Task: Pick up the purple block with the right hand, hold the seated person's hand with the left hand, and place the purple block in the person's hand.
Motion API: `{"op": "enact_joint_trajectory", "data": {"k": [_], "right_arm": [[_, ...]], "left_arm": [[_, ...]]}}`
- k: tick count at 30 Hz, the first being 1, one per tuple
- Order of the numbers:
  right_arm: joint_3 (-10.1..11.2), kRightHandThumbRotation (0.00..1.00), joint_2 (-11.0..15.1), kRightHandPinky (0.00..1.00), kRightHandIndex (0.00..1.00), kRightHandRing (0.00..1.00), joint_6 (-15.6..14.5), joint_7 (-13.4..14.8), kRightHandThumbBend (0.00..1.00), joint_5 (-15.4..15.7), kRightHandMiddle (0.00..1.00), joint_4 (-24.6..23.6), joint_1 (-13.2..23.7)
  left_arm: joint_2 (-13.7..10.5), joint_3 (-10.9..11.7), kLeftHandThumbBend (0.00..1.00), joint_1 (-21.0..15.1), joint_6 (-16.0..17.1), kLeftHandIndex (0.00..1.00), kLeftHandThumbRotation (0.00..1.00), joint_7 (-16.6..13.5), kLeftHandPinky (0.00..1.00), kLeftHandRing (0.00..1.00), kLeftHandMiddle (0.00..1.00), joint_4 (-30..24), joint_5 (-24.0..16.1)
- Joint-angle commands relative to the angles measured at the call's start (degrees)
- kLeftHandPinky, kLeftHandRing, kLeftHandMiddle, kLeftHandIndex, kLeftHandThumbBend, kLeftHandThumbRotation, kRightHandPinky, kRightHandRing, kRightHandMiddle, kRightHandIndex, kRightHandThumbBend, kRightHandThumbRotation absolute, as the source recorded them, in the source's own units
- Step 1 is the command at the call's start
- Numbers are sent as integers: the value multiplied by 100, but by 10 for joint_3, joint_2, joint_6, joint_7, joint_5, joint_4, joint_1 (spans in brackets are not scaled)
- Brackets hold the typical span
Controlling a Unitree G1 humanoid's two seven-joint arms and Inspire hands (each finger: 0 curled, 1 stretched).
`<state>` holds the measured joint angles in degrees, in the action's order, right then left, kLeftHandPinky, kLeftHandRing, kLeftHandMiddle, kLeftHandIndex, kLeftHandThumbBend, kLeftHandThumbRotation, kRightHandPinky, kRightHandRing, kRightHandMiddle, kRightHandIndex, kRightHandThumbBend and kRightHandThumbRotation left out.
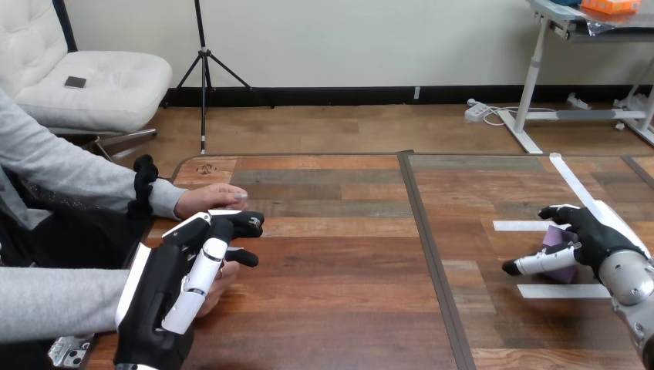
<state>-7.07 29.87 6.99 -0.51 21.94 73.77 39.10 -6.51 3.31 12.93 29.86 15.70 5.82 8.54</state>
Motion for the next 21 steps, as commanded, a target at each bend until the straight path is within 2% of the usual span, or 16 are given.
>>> {"op": "enact_joint_trajectory", "data": {"k": [1,7,11,21], "right_arm": [[-16,2,9,53,84,72,-3,1,100,12,79,5,24],[-22,1,12,56,80,71,6,10,100,20,76,6,23],[-24,0,12,58,76,68,0,12,97,22,73,8,26],[-30,0,11,53,64,57,-3,38,88,31,61,9,25]], "left_arm": [[-6,7,32,-30,11,56,75,-3,53,69,68,-21,-1],[-7,7,34,-32,11,55,76,-5,52,69,69,-20,-2],[-8,8,34,-33,14,55,77,-8,51,69,69,-18,-9],[-8,7,35,-35,12,55,78,-5,50,69,69,-18,-1]]}}
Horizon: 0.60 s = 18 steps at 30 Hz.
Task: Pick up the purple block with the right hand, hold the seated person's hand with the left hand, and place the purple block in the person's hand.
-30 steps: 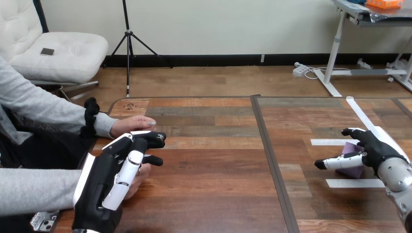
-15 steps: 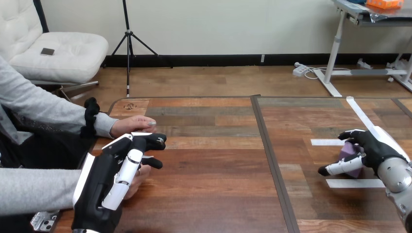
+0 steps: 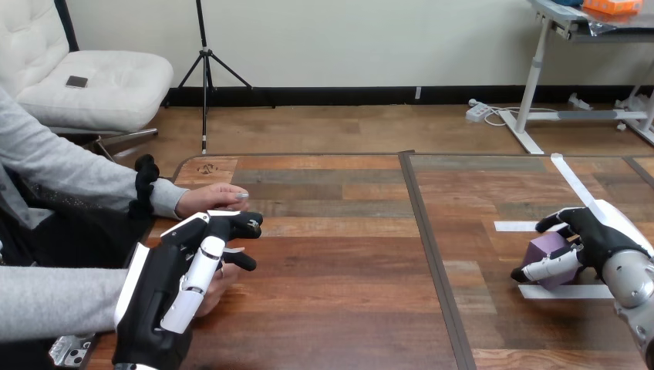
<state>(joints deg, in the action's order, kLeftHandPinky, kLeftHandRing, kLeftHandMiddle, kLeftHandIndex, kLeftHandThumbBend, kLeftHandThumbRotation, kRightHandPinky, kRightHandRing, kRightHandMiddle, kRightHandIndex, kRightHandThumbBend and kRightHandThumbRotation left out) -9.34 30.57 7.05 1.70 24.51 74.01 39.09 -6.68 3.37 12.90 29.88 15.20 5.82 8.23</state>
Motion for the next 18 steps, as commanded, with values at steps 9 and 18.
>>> {"op": "enact_joint_trajectory", "data": {"k": [9,18], "right_arm": [[-9,0,-1,45,54,51,1,53,81,7,54,5,23],[-9,0,-2,40,49,47,20,82,83,2,51,3,18]], "left_arm": [[-7,7,33,-36,12,55,80,-1,50,70,69,-17,2],[-8,8,30,-38,11,54,81,2,50,70,69,-17,7]]}}
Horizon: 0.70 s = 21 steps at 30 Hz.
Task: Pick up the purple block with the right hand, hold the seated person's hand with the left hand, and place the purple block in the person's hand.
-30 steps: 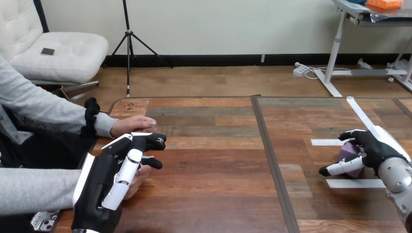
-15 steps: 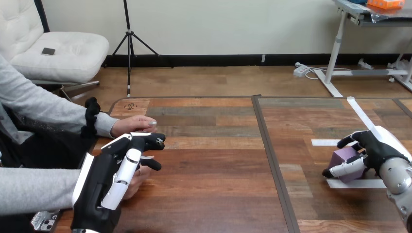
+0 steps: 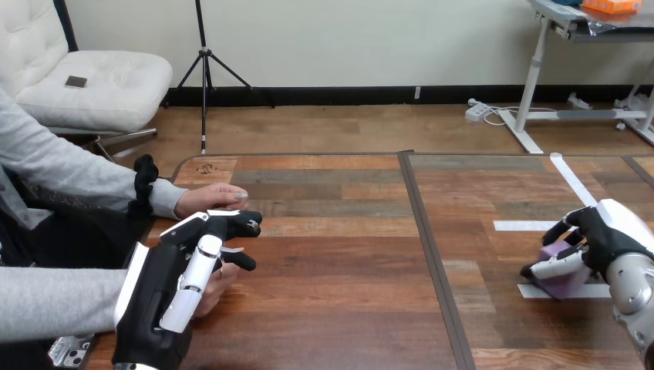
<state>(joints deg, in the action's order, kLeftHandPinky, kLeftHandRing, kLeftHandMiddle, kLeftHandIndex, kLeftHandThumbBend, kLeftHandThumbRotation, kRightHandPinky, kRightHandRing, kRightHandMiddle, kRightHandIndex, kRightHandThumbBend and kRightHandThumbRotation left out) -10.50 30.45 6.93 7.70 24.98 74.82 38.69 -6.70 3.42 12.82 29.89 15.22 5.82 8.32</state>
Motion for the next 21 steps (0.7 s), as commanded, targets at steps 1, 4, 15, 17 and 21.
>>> {"op": "enact_joint_trajectory", "data": {"k": [1,4,15,17,21], "right_arm": [[4,0,-1,40,48,47,24,22,83,-5,50,-5,22],[2,0,0,39,48,46,28,28,84,-3,50,-5,22],[6,0,-1,36,46,43,51,50,87,-8,47,-9,20],[9,0,-2,36,46,42,52,53,87,-10,47,-10,21],[13,0,-3,35,46,42,55,56,87,-16,46,-13,24]], "left_arm": [[-8,8,29,-37,10,54,81,3,50,70,69,-17,7],[-8,8,29,-36,8,54,81,5,50,70,69,-18,12],[-9,9,30,-36,7,54,80,1,51,70,69,-19,4],[-9,10,30,-36,9,55,80,0,51,70,69,-18,2],[-9,10,30,-37,11,55,80,-1,51,70,69,-17,1]]}}
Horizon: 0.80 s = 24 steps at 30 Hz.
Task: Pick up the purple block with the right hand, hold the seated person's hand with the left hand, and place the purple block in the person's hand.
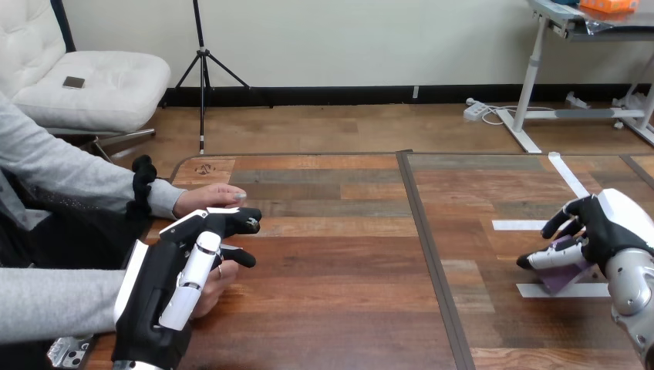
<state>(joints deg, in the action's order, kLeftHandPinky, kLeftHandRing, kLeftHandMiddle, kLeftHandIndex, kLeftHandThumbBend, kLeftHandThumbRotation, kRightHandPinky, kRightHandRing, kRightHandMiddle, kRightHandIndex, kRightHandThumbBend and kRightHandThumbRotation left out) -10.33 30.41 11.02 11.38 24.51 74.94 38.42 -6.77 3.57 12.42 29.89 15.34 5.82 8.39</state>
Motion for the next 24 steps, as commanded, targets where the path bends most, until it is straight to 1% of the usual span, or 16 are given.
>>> {"op": "enact_joint_trajectory", "data": {"k": [1,5,13,16,21,24], "right_arm": [[12,0,-3,35,46,41,16,19,87,-13,46,-14,27],[19,0,-5,35,46,41,30,25,88,-21,46,-21,25],[39,0,-9,35,46,41,58,22,88,-46,46,-30,22],[48,0,-11,35,46,41,69,17,88,-59,46,-34,20],[70,0,-17,35,46,41,85,4,88,-90,46,-43,15],[75,0,-19,36,46,41,90,-2,88,-102,46,-47,13]], "left_arm": [[-8,9,30,-33,10,55,80,-2,51,70,69,-17,0],[-10,9,30,-34,13,55,81,-2,51,70,69,-15,-2],[-9,10,31,-33,14,55,81,-4,51,70,69,-15,-5],[-13,11,32,-34,18,55,81,-3,51,70,69,-12,-9],[-18,15,33,-41,38,55,81,-2,51,70,69,0,-16],[-18,17,33,-42,41,55,81,-3,50,69,69,1,-16]]}}
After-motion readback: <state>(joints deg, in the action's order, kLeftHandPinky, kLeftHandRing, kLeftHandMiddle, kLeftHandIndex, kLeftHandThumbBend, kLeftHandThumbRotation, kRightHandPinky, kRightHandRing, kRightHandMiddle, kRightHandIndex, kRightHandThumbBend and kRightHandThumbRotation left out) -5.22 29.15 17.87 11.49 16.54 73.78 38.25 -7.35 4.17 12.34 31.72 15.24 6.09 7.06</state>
